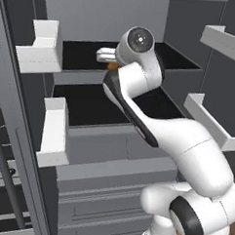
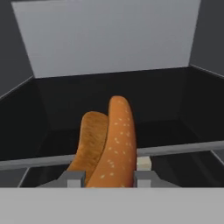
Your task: Move the tofu and hotdog bun from the top shelf to the second highest shelf to make space. Then, place the pitcher from the counter on the cleared top shelf.
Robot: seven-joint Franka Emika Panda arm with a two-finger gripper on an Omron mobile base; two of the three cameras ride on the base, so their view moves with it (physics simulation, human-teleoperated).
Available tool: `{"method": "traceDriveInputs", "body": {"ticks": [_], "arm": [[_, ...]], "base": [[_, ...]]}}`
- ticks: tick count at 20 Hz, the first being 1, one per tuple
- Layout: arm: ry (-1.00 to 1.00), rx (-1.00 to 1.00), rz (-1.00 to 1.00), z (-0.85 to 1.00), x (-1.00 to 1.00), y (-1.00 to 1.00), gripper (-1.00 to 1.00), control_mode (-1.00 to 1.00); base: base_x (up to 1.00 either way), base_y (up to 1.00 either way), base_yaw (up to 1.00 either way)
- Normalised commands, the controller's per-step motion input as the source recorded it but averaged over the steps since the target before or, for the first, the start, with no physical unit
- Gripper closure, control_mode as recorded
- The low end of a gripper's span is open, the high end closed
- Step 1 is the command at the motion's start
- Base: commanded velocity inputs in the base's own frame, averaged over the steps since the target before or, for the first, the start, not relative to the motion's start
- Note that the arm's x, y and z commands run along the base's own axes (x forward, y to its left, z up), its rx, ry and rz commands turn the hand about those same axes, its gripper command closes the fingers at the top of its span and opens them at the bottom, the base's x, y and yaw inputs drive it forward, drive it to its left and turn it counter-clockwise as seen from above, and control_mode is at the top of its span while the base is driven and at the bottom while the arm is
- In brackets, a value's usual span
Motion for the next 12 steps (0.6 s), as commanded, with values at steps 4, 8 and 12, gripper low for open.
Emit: {"method": "traceDriveInputs", "body": {"ticks": [4,8,12], "arm": [[0.02,-0.02,0.0,0.22,-1.0,0.0,1.0,-1.0],[0.04,-0.06,0.0,0.0,-1.0,0.0,1.0,-1.0],[0.04,-0.11,0.0,-0.17,-1.0,0.0,1.0,-1.0]], "base": [[0.0,0.0,0.0],[0.0,0.0,0.0],[0.0,0.0,0.0]]}}
